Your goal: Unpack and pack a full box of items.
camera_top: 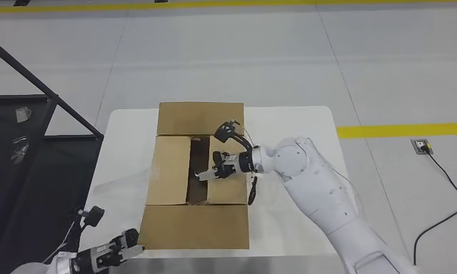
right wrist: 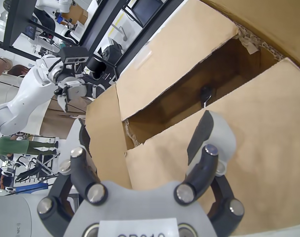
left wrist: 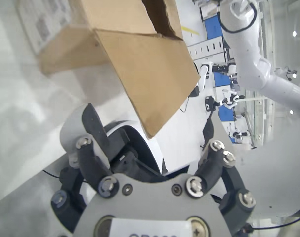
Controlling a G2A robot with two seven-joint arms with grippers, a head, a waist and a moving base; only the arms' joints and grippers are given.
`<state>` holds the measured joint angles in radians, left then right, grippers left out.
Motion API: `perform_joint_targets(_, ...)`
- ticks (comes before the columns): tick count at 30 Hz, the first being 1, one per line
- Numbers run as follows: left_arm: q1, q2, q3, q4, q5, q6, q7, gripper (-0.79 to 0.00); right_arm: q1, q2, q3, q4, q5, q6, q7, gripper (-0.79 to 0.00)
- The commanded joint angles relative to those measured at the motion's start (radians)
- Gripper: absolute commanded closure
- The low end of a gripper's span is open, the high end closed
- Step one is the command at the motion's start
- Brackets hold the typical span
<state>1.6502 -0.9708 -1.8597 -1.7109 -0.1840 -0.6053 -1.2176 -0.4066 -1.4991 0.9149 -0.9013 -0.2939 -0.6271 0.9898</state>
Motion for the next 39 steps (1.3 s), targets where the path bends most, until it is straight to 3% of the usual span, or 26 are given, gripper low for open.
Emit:
perform_joint_targets(1, 0.01, 0.019, 0.032, -0.027, 0.006, 0.0, 0.003, -0.785, 0.011, -0.006, -0.015, 0.023, 0.0, 0.003, -0.009, -0.785)
perform_joint_targets(6, 0.033, 0.07, 0.066, -0.058, -0.054, -0.028, 0.03, -0.785, 0.029, -0.017, -0.042, 0.07, 0.01, -0.009, -0.034, -0.785)
perform_joint_targets(12, 0.037, 0.125, 0.048, -0.072, -0.276, -0.012, 0.015, -0.785, 0.033, -0.016, -0.039, 0.083, 0.016, -0.032, -0.068, -0.785)
perform_joint_targets(18, 0.02, 0.157, 0.027, -0.059, -0.424, -0.01, 0.013, -0.785, -0.038, 0.022, 0.051, -0.032, -0.054, -0.08, -0.245, -0.785)
perform_joint_targets(23, -0.012, 0.155, 0.054, -0.027, -0.414, -0.06, 0.072, -0.785, -0.185, 0.068, 0.174, -0.253, -0.104, -0.08, -0.348, -0.785)
perform_joint_targets(33, -0.084, 0.14, 0.125, -0.054, -0.335, 0.036, 0.272, -0.785, -0.189, 0.068, 0.175, -0.254, -0.105, -0.072, -0.354, -0.785)
perform_joint_targets(39, -0.131, 0.131, 0.17, -0.06, -0.283, 0.155, 0.382, -0.785, -0.235, 0.068, 0.219, -0.256, -0.11, 0.113, -0.543, -0.785)
